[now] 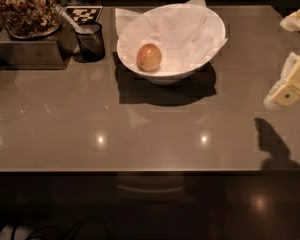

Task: Pick apple from white bowl

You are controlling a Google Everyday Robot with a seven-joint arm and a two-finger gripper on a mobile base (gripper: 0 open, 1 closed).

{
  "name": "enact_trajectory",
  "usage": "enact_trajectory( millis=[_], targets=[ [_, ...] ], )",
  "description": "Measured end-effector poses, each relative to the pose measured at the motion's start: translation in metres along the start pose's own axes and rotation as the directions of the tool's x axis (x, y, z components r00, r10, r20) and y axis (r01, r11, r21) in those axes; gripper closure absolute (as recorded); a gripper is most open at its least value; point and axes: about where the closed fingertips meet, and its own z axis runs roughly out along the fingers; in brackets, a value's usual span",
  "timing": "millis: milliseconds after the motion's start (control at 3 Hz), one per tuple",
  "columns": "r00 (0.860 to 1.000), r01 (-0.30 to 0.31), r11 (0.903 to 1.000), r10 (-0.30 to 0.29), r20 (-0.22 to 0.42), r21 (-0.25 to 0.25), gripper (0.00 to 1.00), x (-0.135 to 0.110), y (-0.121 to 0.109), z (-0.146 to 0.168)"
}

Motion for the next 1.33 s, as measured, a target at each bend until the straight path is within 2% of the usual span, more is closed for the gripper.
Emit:
enact_trajectory(
  millis=[333,667,1000,1333],
  targets=[
    [0.971,-0.149,0.9885,0.142,0.192,0.022,0.00,-0.010,-0.036,-0.003],
    [0.908,-0.246,0.9686,0.242,0.342,-0.032,0.00,-0.034,-0.075,0.003],
    [0.880,-0.255,0.9635,0.266,0.394,-0.081,0.00,-0.064,-0.109,0.012],
    [0.884,-0.232,0.9685,0.249,0.395,-0.090,0.00,-0.097,-0.132,0.024]
  ],
)
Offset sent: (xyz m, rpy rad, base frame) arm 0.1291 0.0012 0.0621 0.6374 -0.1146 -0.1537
